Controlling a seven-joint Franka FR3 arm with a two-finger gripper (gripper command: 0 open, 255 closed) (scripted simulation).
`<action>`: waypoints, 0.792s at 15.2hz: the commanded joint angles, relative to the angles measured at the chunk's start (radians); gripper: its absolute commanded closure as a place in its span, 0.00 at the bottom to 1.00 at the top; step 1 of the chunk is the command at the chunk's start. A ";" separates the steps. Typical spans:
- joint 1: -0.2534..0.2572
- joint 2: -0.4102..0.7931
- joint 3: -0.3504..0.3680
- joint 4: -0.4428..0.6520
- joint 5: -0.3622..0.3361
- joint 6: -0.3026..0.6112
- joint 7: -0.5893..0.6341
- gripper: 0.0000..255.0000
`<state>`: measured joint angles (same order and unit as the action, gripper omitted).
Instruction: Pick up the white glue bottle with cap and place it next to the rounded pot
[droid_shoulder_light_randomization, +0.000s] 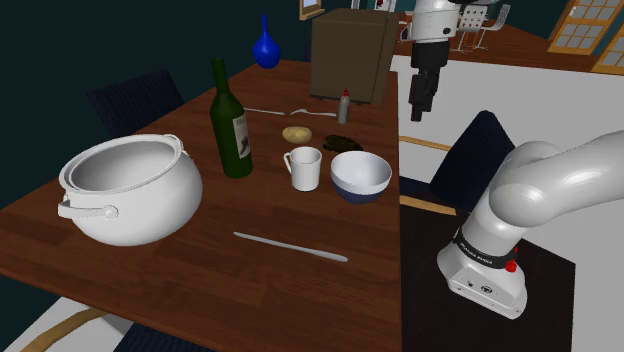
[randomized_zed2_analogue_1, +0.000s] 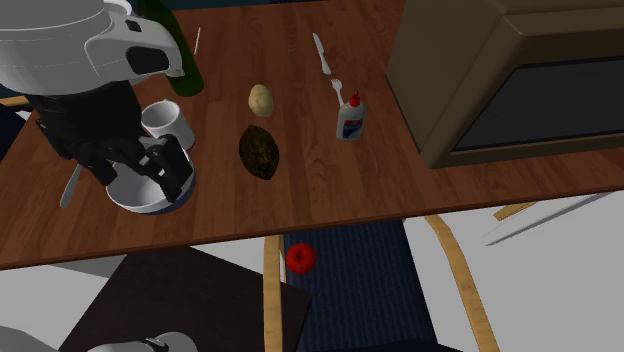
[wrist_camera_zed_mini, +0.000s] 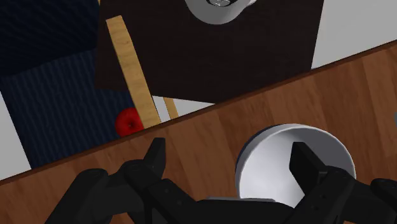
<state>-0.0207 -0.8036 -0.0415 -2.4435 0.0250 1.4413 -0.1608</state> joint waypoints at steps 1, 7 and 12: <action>0.000 0.000 0.000 0.000 0.000 0.000 0.000 0.00; -0.049 0.125 0.001 -0.022 0.035 0.263 0.113 0.00; -0.086 0.248 -0.004 -0.011 0.058 0.470 0.198 0.00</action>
<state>-0.1023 -0.5823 -0.0494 -2.4582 0.0747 1.8645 0.0125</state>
